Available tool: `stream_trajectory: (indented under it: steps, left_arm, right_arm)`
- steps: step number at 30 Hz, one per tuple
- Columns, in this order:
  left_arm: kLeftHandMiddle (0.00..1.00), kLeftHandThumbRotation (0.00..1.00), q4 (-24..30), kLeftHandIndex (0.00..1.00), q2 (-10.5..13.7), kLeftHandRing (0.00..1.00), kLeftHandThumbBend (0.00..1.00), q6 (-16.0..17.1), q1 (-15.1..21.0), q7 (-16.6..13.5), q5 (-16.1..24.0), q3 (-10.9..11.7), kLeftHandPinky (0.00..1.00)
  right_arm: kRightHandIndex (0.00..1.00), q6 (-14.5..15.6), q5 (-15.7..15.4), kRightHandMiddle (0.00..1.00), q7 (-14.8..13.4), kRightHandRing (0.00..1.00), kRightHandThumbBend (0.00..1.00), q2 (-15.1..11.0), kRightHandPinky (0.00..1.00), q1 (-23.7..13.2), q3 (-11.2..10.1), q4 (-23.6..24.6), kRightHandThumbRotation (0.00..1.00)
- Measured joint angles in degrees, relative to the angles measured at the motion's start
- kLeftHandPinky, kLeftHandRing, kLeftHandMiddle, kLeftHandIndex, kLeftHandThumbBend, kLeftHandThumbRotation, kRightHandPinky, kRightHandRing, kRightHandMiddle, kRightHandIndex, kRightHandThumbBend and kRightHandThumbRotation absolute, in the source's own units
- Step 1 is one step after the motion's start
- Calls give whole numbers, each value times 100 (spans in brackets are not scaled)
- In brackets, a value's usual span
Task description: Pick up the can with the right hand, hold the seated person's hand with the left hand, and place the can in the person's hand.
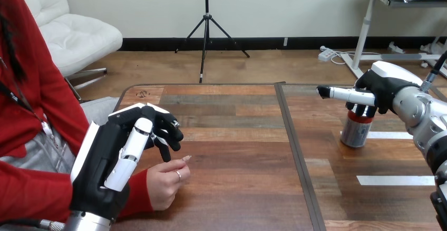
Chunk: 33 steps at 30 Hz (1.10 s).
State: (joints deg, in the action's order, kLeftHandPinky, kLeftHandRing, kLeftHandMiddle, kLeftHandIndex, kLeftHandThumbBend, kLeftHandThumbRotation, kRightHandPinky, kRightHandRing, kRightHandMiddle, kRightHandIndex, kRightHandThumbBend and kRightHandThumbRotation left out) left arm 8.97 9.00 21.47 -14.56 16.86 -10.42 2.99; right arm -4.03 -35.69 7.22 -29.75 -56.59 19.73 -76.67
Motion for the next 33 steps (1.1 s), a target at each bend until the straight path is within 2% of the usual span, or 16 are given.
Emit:
stream_trajectory:
  steps: [9,21,33]
  left_arm:
    - [44,79,0,43,0,39,10,0,27,-1,-3,0,25]
    - [43,80,0,43,0,39,10,-57,112,-37,2,0,25]
    - [43,80,-1,42,0,39,10,-57,126,-37,1,0,25]
  right_arm:
    - [47,-3,3,46,-2,46,98,2,54,1,-1,-2,100]
    - [42,-84,32,36,-90,32,97,2,41,1,-4,-2,100]
    - [39,-92,114,38,-155,34,92,3,39,0,-15,-2,100]
